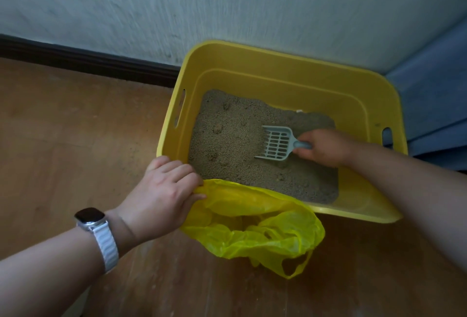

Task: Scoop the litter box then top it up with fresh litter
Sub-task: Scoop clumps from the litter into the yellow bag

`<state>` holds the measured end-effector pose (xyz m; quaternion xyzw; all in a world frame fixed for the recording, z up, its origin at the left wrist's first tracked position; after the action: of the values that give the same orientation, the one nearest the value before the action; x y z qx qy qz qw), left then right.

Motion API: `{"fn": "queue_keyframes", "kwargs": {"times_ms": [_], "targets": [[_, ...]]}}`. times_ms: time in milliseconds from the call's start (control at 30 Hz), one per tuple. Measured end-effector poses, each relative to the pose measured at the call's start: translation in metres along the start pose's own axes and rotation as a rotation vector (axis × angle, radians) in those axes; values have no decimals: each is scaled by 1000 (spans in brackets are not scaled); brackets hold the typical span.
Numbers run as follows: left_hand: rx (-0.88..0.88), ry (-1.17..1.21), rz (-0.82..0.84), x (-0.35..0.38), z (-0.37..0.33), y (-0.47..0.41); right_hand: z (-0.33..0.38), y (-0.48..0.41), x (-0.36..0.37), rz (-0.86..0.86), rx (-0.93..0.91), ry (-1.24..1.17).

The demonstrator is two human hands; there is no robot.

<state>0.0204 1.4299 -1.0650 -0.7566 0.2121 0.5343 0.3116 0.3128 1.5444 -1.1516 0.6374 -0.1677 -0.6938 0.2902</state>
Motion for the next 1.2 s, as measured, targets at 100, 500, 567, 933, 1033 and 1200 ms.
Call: {"fn": "queue_keyframes", "kwargs": {"times_ms": [100,500,567,933,1033,1200], "targets": [[-6,-2,-1,-1,0,1,15,-10,4,-18,-51,-14],[7,-2,9,2,-2,1,75,-40,-4,-36,-142,21],[9,-10,-1,2,-3,1,89,-43,-4,-47,-150,30],[23,-32,-64,2,-3,2,111,-55,17,-82,-105,-179],[23,-34,-67,2,-3,2,108,-55,19,-99,-117,-206],[20,-48,-40,3,-3,2,108,-43,12,-125,-148,-243]]}}
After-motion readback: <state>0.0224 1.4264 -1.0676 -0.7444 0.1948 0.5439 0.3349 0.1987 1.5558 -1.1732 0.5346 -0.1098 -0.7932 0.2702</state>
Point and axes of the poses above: each hand's wrist, its own y-axis away from the middle knuckle, its own x-axis out of the palm, z = x × y, the point moved 8 cm from there along -y, towards the middle knuckle, and after that the axes turned 5 degrees about x, right-handed, at the moved point
